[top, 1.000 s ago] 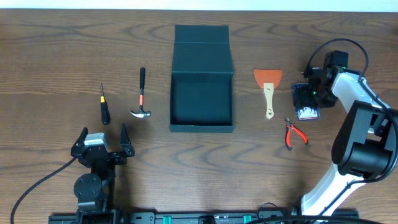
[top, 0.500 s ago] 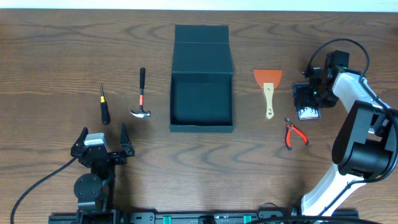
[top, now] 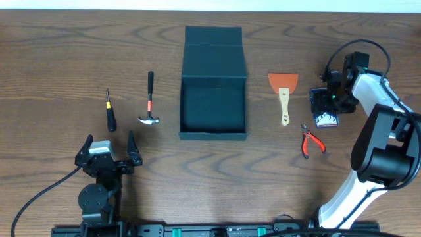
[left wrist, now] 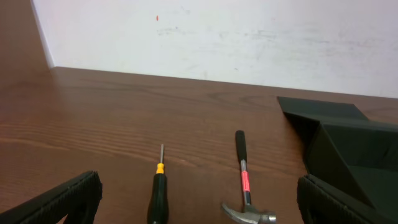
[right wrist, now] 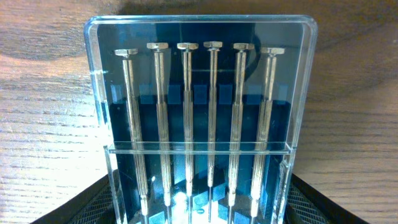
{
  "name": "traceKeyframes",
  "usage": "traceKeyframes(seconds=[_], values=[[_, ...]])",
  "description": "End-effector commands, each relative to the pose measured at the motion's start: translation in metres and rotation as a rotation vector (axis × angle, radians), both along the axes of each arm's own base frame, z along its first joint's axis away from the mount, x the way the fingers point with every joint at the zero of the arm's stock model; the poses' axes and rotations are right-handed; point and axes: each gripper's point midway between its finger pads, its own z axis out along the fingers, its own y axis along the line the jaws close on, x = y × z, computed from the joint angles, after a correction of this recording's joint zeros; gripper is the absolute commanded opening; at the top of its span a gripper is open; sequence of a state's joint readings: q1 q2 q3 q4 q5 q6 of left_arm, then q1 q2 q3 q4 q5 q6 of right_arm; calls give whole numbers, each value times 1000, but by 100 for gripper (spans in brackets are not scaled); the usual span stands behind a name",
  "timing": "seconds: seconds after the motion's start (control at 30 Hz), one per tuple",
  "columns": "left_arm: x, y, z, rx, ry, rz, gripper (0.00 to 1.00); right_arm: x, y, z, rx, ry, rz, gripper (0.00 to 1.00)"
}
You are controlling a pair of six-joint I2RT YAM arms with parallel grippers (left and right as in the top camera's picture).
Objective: Pack container
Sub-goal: 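Lower the right gripper and grasp the clear screwdriver case, then lift the case and carry it left over the green box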
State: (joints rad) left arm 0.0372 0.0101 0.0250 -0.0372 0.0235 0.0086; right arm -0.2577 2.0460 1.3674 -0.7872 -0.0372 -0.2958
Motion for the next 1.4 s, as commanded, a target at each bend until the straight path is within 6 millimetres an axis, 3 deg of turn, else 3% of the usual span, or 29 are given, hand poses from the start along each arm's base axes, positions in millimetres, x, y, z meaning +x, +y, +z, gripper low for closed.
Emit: traceKeyframes(seconds=[0.0,0.47,0.87,1.07,1.37], values=[[-1,1,-17,16,49,2,99,-5,0,-11,10,44,-14,52],[-1,1,-17,16,49,2,99,-3,5,-8,11,47,-1,54],[-1,1,-17,16,49,3,99,0,8,-5,9,43,9,46],[-1,0,-17,16,49,2,99,11,7,9,4,23,12,46],[-1,1,-17,16,49,2,98,34,1,45,-8,-27,12,47]])
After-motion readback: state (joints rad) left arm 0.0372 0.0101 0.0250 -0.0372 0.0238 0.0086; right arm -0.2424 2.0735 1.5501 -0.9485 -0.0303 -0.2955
